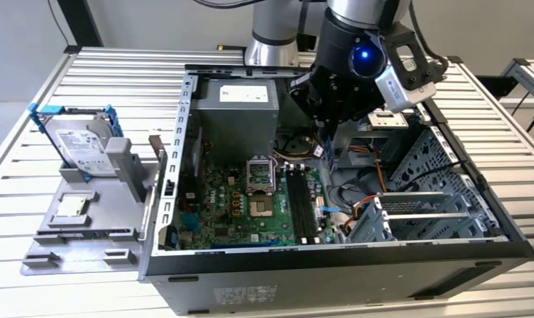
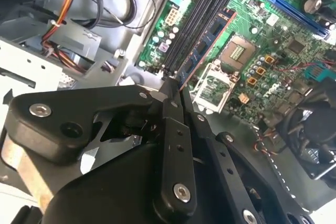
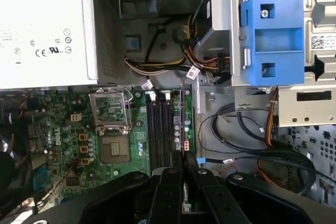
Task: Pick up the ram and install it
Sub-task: 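Insert the ram into the slot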
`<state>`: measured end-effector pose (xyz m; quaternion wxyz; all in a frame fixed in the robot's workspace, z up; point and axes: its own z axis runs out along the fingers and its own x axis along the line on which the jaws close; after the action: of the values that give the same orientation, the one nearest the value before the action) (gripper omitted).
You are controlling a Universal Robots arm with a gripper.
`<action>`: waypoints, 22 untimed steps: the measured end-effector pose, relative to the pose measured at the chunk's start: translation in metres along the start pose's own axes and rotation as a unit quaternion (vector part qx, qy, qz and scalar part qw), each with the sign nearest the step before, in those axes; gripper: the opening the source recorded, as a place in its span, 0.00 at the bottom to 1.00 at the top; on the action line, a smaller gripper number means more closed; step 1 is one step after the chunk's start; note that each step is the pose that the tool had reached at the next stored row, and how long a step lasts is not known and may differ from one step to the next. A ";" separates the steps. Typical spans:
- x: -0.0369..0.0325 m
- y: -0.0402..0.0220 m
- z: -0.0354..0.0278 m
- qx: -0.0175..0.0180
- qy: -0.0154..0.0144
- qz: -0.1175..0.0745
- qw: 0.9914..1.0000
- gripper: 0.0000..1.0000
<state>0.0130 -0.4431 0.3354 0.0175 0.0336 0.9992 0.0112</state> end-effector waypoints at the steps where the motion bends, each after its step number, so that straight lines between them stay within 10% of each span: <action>1: 0.0018 -0.0001 0.0019 0.000 0.000 0.000 1.000 0.00; 10: 0.0248 -0.0027 0.0197 0.000 0.000 0.000 1.000 0.00; 22: 0.0148 -0.0065 0.0403 0.001 0.002 -0.010 1.000 0.00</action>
<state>-0.0008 -0.4478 0.2944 0.0151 0.0236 0.9996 0.0103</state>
